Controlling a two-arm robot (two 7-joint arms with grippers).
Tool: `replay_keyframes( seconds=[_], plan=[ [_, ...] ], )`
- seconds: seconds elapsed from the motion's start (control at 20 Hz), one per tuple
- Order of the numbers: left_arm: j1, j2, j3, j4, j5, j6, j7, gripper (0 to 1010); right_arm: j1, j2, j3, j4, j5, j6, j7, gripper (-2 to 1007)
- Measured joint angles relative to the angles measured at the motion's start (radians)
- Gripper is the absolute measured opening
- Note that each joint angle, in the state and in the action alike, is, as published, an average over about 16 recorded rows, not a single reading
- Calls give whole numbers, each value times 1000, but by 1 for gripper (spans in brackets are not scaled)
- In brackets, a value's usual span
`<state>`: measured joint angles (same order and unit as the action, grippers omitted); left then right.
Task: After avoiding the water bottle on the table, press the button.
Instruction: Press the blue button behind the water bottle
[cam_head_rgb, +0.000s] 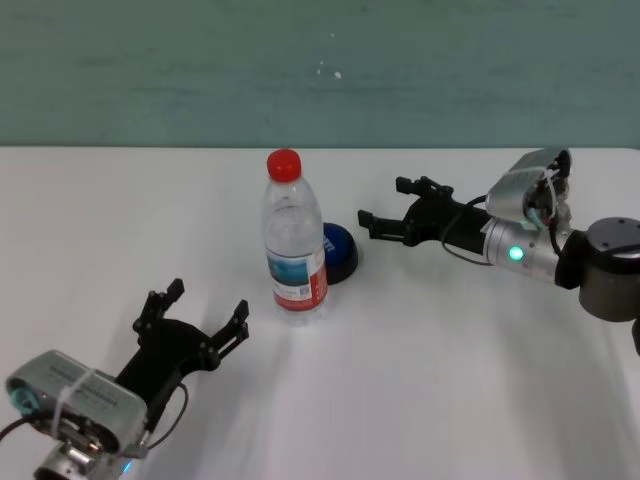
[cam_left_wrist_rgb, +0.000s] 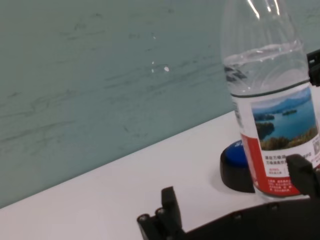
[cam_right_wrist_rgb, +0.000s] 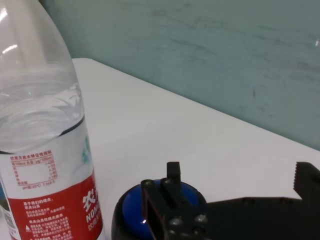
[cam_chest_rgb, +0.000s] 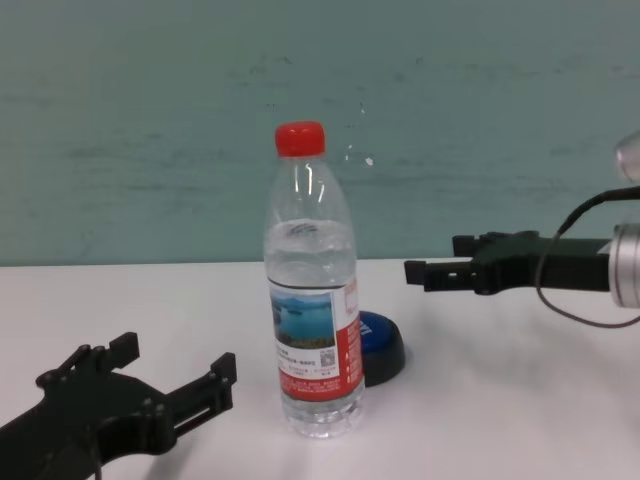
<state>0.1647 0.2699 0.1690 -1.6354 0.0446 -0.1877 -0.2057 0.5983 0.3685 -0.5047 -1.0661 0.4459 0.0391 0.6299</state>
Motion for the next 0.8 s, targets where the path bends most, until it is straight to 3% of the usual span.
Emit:
replay_keyframes(
  seconds=[0.8],
  plan=[
    [0, 0, 0, 0, 0, 0, 0, 1000, 97, -71, -24, 174, -35, -35, 61, 1004]
  ],
)
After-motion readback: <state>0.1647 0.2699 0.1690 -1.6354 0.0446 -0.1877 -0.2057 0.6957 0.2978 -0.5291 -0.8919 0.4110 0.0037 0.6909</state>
